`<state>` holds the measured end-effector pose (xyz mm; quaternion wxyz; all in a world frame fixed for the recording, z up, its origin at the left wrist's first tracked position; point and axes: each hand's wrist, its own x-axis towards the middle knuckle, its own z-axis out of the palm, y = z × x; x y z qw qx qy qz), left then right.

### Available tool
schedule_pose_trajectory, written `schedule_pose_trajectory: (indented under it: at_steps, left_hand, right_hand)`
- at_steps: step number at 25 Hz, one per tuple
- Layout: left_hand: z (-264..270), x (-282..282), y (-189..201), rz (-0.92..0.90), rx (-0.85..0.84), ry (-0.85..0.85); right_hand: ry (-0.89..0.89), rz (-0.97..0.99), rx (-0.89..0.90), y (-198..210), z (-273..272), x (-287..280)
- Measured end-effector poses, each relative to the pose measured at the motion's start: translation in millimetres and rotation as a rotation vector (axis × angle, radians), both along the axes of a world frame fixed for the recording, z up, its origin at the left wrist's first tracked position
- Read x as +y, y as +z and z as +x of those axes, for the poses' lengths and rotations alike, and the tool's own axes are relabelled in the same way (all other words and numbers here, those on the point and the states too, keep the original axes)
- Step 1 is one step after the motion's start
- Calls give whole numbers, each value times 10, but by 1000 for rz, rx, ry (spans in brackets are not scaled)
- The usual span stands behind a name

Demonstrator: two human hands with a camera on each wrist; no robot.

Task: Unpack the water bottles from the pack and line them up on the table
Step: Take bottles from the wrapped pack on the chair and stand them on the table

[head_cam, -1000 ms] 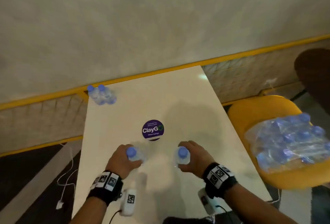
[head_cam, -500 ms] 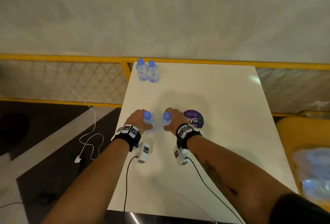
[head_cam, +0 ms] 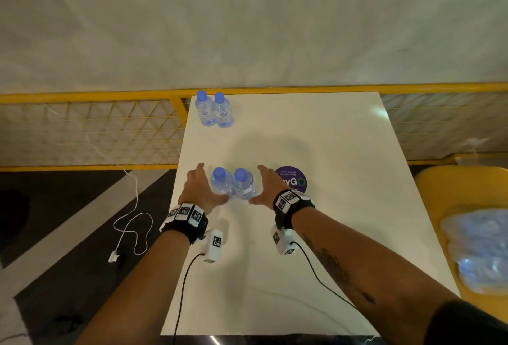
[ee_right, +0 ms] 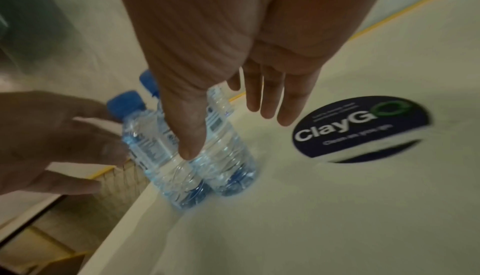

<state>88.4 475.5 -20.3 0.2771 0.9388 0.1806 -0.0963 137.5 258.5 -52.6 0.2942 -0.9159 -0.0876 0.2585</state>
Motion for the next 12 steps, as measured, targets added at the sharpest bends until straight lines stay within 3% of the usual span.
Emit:
schedule_pose_trajectory:
  at_steps: [2, 4, 8, 12]
  left_hand:
    - [-362, -163, 191, 41, -201, 60]
    - [-662, -532, 419, -19, -261, -90]
    - [-891, -1827, 483, -219, -16, -589]
    - [-1008, -3583, 386, -201, 164, -1074]
  right_hand:
    - [-17, 27, 41, 74, -251, -406]
    - [-29, 47, 71, 74, -566, -999]
    - [-210, 2, 139, -11, -1396, -2451]
    - [-592, -51, 81, 94, -2215, -3906]
